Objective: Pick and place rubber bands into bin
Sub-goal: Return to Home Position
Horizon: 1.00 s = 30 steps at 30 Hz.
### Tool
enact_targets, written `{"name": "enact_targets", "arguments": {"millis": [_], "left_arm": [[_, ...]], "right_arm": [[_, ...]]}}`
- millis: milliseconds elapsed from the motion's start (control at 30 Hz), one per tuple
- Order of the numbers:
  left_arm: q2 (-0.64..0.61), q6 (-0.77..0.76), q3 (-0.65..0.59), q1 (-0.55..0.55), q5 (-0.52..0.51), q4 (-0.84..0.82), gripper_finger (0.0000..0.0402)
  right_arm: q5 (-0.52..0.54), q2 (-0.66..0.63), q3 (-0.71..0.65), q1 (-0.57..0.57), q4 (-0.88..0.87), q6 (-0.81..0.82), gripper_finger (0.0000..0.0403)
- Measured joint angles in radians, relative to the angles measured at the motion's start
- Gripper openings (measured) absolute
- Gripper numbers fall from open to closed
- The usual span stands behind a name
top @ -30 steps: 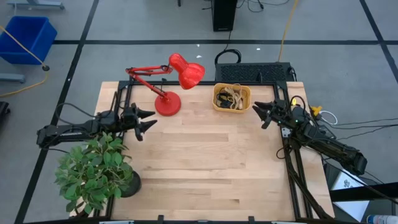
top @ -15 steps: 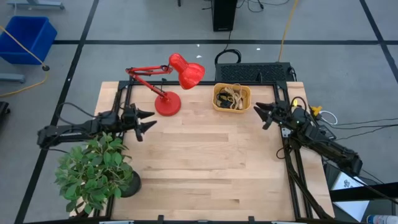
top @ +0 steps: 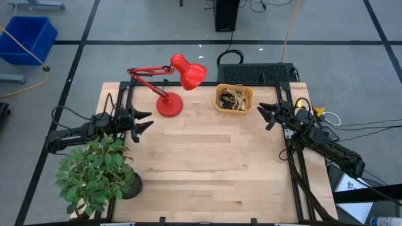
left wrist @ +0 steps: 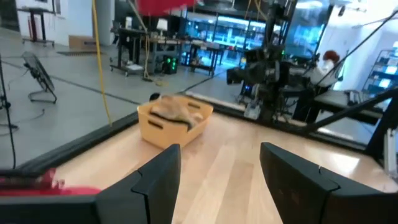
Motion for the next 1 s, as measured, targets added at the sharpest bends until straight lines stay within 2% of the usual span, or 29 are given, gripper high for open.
{"name": "enact_targets", "arguments": {"millis": [267,533,1000], "left_arm": [[0.001,-0.044,-0.127,0.0,-0.015,0.113,0.0228],[0.015,0.097,-0.13,0.0,-0.018,0.119,0.0228],[0.015,0.098,-0.13,0.0,-0.018,0.119,0.0228]], "right_arm": [[0.051,0.0,0.0,0.0,0.05,-0.007,0.0139],[0.078,0.0,0.0,0.0,0.027,-0.007,0.0139],[0.077,0.0,-0.001,0.0,0.027,-0.007,0.0139]]}}
